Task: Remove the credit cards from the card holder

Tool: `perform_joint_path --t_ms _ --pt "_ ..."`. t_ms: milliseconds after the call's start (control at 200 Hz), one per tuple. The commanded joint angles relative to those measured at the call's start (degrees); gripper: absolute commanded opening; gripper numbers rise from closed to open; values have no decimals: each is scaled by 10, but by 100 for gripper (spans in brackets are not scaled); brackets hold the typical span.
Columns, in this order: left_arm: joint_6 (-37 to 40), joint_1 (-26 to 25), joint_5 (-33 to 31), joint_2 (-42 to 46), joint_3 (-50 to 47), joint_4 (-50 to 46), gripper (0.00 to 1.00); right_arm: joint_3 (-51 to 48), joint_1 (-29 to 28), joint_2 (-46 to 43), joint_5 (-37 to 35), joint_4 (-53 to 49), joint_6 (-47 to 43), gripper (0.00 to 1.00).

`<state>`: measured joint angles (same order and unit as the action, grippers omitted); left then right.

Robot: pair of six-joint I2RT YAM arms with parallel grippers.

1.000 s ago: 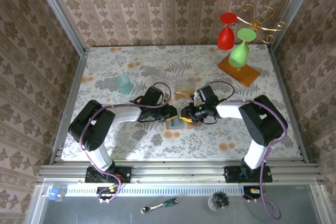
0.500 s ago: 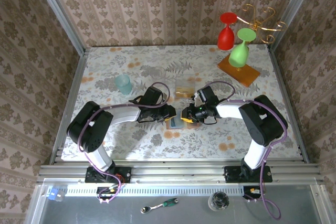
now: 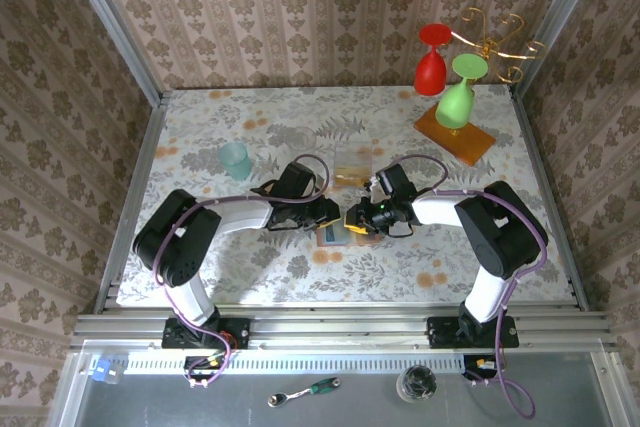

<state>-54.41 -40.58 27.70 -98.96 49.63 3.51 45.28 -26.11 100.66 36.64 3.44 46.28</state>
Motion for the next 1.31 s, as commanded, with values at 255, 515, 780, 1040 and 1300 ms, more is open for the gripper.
perform_joint_path --t_ms 255,515,780,1040,1300 --pt "-5 -8 12 -3 36 -1 28 12 4 -60 -28 -69 -24 30" --pt "-4 -19 15 -25 71 -8 30 21 34 -139 -89 -178 -79 33" --pt "-14 -41 25 -75 113 4 32 22 68 -205 -127 -252 -114 35" --pt "-25 -57 30 -114 135 22 37 22 70 -235 -134 -284 -79 39" --pt "-38 -70 29 -136 141 44 40 18 71 -243 -144 -295 -34 42"
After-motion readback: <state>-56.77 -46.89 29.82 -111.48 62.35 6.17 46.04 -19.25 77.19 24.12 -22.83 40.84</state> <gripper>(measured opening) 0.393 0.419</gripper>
